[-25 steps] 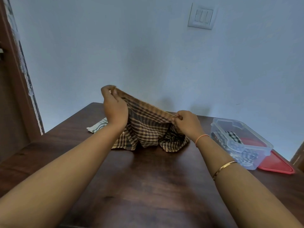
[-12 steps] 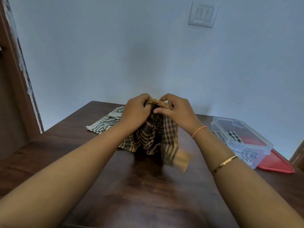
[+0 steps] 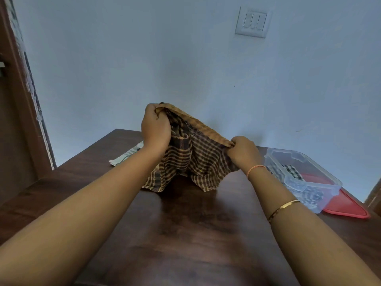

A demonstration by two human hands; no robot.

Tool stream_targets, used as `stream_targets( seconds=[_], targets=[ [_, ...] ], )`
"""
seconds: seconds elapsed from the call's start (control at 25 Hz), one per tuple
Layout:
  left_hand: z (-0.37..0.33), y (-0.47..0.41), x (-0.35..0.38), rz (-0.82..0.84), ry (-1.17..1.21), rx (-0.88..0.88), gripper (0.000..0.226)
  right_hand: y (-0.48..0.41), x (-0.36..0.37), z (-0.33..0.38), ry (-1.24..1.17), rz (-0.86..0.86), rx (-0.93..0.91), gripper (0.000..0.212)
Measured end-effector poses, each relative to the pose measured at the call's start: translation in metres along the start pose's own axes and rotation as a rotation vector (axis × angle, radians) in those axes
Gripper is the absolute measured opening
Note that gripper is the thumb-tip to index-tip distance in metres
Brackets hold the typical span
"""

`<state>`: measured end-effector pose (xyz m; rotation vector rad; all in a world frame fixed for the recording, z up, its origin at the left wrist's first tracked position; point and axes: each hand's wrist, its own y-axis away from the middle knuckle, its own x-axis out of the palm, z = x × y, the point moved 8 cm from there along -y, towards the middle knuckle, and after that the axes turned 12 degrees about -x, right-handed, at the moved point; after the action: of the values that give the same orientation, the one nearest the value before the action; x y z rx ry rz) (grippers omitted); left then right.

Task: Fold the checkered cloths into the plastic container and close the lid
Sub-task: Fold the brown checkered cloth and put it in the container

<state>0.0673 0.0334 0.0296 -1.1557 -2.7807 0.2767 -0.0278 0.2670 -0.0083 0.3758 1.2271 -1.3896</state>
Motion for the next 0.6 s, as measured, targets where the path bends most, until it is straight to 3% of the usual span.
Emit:
stream_targets(
  seconds=[0.12,0.24,0.4,0.6],
  targets=[
    [0.013,-0.005,0.01,0.12,0.21,-0.285,0.024,0.001,0.004,-0.001,-0.59,-0.019,0.101,0.018],
    [-0.004,0.018,0.036,0.339,0.373,-0.371,0.024,0.001,-0.007,0.027,-1.108,-0.052,0.102,0.012],
    [-0.043,0.047,0.069,0.591,0.369,-0.24,0.015,0.0,-0.035,0.078,-1.369,-0.092,-0.105,0.014],
    [-0.091,0.066,0.072,0.676,0.462,0.003,0.012,-0.003,-0.06,0.1,-1.78,-0.134,-0.249,0.028]
  ],
)
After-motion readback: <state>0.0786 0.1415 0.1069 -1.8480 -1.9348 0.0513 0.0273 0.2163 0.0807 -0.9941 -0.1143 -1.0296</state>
